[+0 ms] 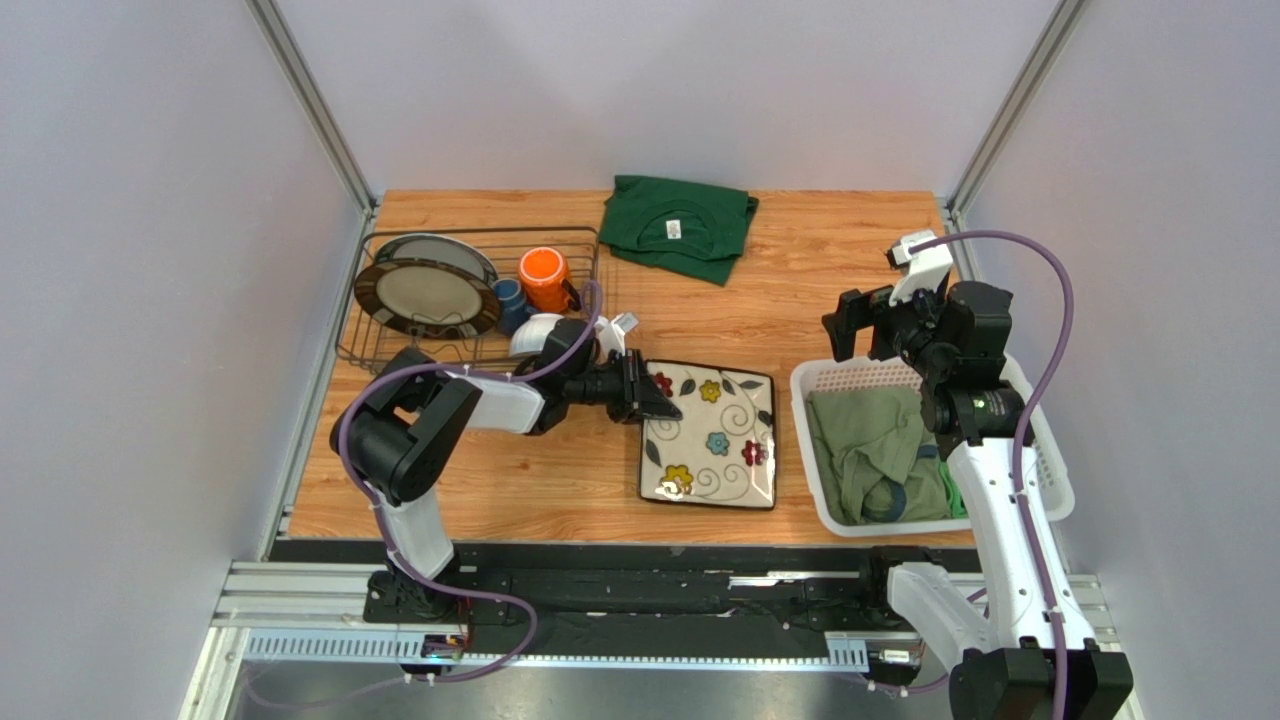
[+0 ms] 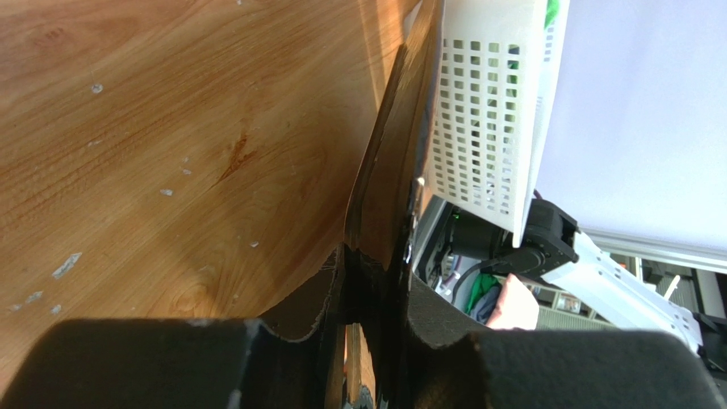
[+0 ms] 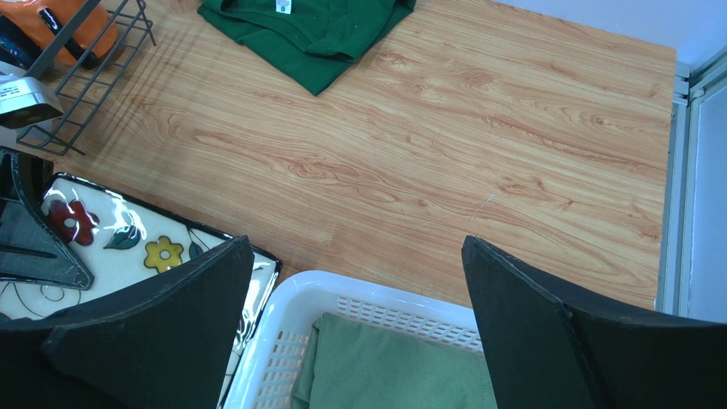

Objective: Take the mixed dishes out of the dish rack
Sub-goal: Place the plate at the center of the board.

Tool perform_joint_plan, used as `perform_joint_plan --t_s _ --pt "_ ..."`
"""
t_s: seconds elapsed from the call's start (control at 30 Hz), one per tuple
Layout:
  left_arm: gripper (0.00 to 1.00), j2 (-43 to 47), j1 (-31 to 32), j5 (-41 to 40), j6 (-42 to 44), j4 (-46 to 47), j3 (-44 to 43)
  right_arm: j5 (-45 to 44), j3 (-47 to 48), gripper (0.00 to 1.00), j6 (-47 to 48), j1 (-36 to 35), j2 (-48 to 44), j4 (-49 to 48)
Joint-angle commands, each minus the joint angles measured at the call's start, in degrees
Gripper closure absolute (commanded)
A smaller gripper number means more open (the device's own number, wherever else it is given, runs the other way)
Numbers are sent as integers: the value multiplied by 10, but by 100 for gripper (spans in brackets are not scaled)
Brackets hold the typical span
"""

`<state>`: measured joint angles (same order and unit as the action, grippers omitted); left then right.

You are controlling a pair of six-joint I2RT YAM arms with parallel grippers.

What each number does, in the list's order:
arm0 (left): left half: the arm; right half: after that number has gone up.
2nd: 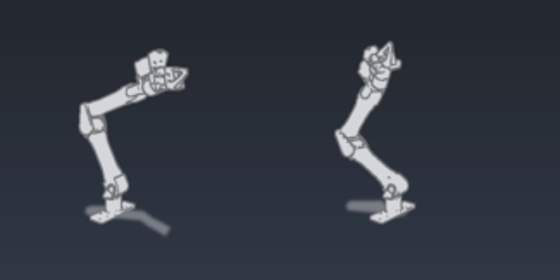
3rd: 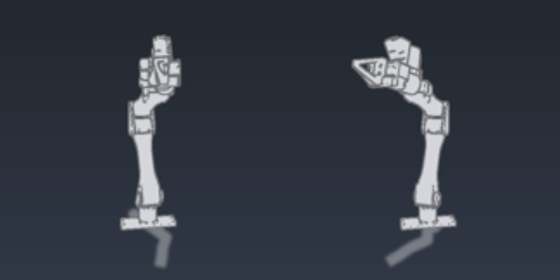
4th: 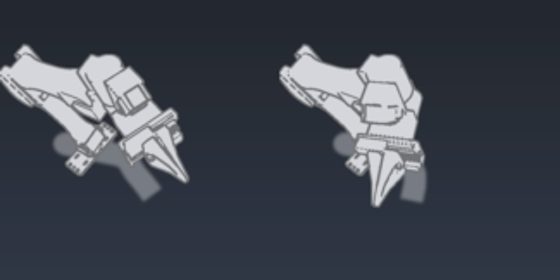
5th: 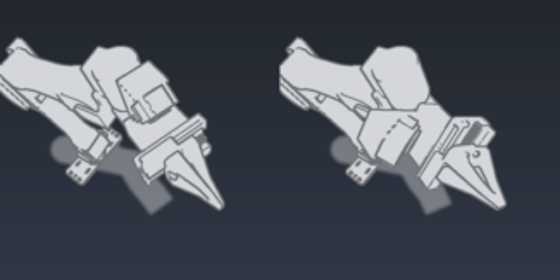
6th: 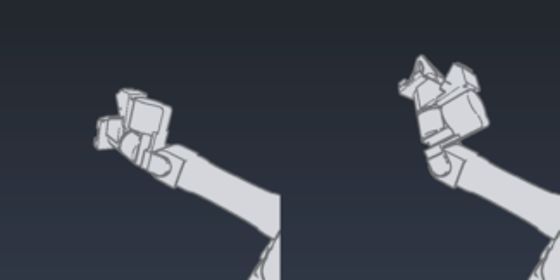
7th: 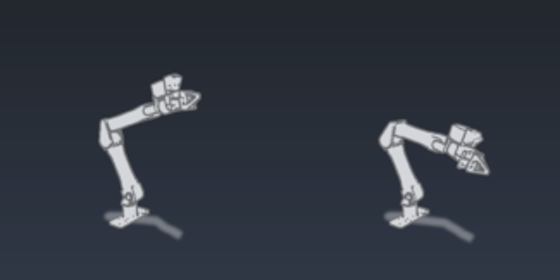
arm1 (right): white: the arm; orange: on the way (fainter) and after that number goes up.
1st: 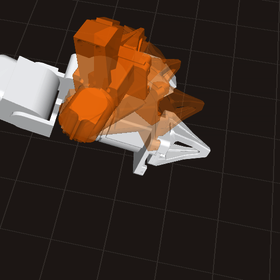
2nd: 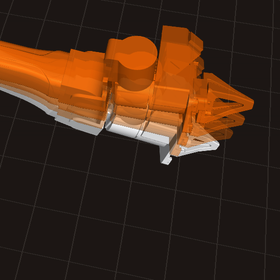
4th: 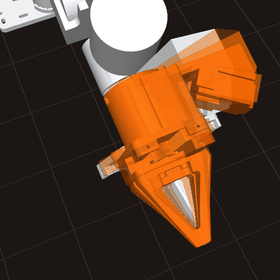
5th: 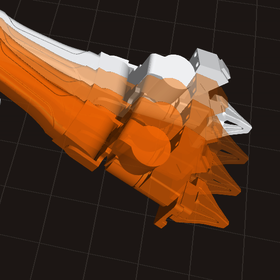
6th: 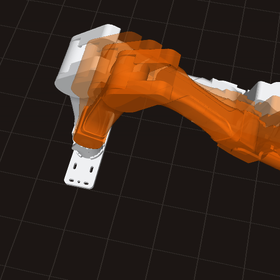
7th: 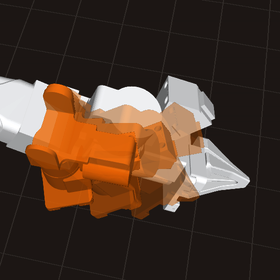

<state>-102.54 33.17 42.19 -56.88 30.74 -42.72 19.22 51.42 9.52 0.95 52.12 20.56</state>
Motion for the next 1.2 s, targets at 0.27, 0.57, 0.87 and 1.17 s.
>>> perform_joint_plan --t_s 0.27,0.57,0.87,1.17 --pt "100 103 22 -30 -9 20 16 6 2 1 11 4 1 -21" --pt "100 79 44 -16 -16 32 11 4 2 1 14 4 4 -20" --pt "100 42 54 2 -31 62 -2 6 3 1 15 4 2 -19" --pt "100 2 54 11 -34 65 -15 7 3 1 14 4 2 -18"
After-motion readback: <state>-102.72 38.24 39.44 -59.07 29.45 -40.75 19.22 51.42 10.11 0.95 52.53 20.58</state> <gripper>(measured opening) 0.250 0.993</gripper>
